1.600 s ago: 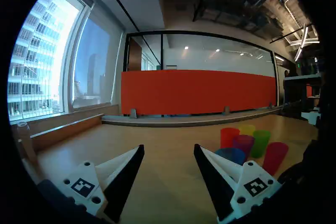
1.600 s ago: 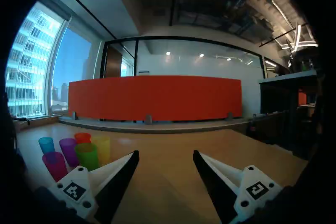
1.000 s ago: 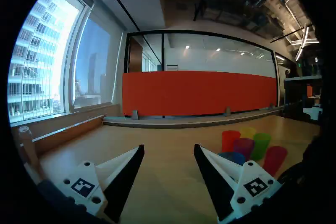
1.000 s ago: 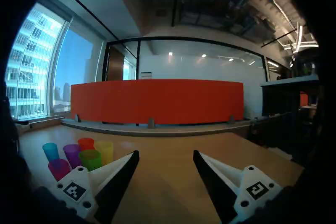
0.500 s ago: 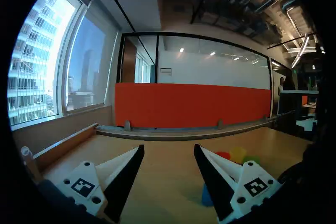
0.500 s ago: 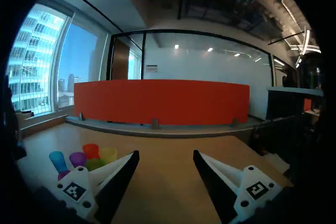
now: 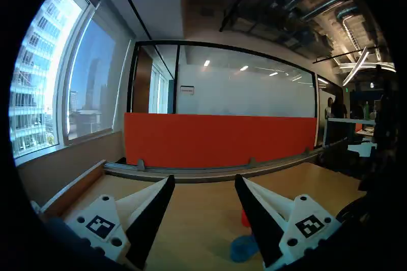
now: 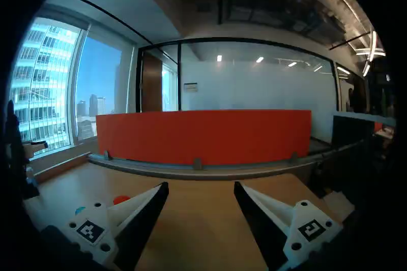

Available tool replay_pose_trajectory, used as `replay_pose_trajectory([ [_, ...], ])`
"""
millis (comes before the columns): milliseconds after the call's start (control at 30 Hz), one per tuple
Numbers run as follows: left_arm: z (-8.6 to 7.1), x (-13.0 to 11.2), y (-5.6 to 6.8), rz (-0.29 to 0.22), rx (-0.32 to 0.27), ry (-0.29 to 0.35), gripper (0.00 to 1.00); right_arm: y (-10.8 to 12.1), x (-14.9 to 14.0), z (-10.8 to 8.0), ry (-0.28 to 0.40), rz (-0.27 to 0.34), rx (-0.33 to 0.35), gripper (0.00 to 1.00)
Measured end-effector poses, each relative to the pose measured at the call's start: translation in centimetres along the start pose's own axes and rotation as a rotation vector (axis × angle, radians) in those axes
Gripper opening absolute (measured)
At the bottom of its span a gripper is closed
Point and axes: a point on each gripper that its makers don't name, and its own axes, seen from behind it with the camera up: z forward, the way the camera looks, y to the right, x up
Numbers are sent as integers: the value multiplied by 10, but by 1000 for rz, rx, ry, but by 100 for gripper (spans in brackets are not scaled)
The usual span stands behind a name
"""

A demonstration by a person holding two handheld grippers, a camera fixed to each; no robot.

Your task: Pour water

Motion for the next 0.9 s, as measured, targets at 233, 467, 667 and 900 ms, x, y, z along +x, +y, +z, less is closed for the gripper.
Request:
replay_pose_trajectory([
  [233, 2, 27, 10, -6, -54, 2, 87, -7, 29, 2, 18, -13, 33, 99],
  [467, 3, 39, 14, -18, -95, -1, 87, -17, 33, 2, 10, -10, 82, 99],
  [667, 4, 36, 18, -14, -141, -16, 87, -32, 32, 1, 12, -27, 162, 99],
  [900, 3, 32, 28, -6, -204, -31, 87, -51, 39, -4, 28, -44, 283, 99],
])
